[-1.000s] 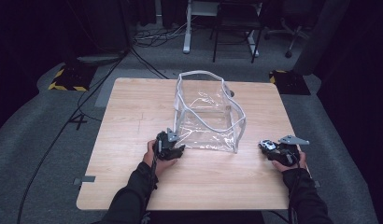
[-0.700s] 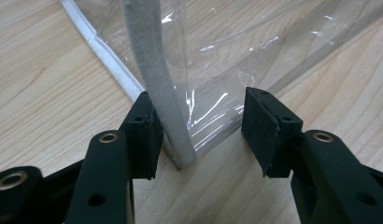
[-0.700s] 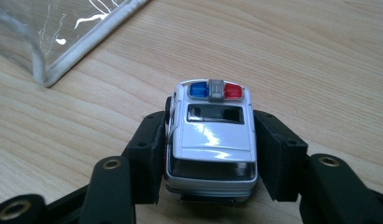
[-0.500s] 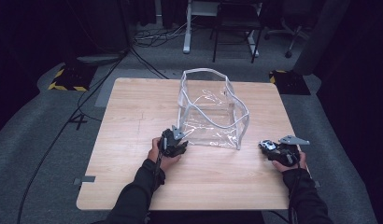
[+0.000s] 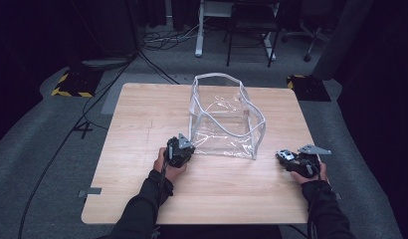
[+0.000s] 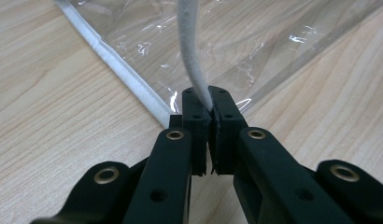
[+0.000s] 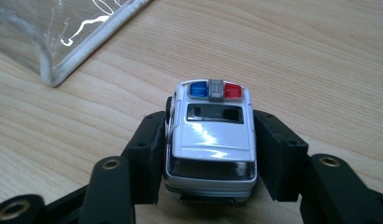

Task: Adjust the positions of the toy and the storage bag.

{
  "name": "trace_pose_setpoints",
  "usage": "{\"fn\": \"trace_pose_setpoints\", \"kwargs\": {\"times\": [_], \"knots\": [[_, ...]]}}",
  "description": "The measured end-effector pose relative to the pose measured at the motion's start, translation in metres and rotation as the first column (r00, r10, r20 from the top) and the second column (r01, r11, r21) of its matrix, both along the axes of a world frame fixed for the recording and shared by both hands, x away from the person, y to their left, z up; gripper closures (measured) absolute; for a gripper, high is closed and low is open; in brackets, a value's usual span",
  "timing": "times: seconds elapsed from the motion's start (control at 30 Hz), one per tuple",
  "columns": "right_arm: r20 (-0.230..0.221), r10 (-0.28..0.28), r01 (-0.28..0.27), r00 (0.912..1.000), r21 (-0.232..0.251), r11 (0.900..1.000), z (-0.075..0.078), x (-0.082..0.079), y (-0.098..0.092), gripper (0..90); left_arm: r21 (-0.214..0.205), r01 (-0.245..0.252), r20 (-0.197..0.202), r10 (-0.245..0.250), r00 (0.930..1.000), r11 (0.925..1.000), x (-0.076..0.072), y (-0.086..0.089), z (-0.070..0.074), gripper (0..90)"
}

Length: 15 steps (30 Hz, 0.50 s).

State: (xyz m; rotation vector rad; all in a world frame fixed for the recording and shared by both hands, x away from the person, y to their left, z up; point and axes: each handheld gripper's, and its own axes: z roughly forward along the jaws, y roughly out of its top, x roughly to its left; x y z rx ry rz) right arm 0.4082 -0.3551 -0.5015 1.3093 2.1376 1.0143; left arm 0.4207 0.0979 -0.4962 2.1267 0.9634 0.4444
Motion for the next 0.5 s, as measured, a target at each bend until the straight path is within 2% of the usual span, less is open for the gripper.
{"fn": "trace_pose_setpoints", "kwargs": {"times": [0.03, 0.13, 0.2, 0.3, 0.33, 0.37, 0.4, 0.5], "knots": [[-0.001, 0.002, -0.002, 1.0, 0.005, 1.0, -0.0002, 0.0001, -0.0009, 45.2, 0.012, -0.001, 0.01, 0.0, 1.0, 0.9999, -0.0001, 0.0013, 0.0007, 86.5], [-0.01, -0.001, 0.001, 0.9999, 0.019, 0.9998, -0.0001, -0.0005, -0.0028, 41.2, 0.013, 0.014, 0.013, -0.014, 0.9998, 0.9998, -0.0005, 0.0033, 0.0011, 86.6], [-0.014, 0.014, -0.014, 0.9998, 0.022, 0.9997, -0.0001, -0.0021, -0.0057, 39.0, 0.005, 0.019, -0.002, -0.019, 0.9998, 0.9998, -0.0015, 0.0052, 0.0012, 86.6], [-0.008, 0.017, -0.017, 0.9998, 0.005, 0.9998, -0.0004, -0.0037, -0.0051, 38.5, -0.009, 0.022, -0.01, -0.022, 0.9997, 0.9997, -0.0016, 0.0062, 0.0008, 86.3], [-0.001, 0.036, -0.036, 0.9994, -0.025, 0.999, -0.0003, -0.0052, -0.0042, 36.9, -0.018, 0.016, -0.012, -0.016, 0.9998, 0.9997, -0.0023, 0.0058, 0.0004, 85.1], [-0.001, 0.036, -0.036, 0.9994, -0.025, 0.999, -0.0003, -0.0052, -0.0042, 36.9, -0.018, 0.016, -0.012, -0.016, 0.9998, 0.9997, -0.0023, 0.0058, 0.0004, 83.3], [-0.003, 0.05, -0.05, 0.9987, -0.031, 0.9983, -0.0006, -0.0062, -0.0031, 34.4, 0.0, 0.002, 0.005, -0.002, 1.0, 1.0, -0.0035, 0.006, 0.0006, 81.1], [-0.001, 0.049, -0.049, 0.9988, -0.034, 0.9982, -0.0006, -0.0081, -0.0037, 34.3, 0.015, 0.009, 0.011, -0.009, 0.9999, 0.9998, -0.0029, 0.0081, 0.0003, 75.8]]}}
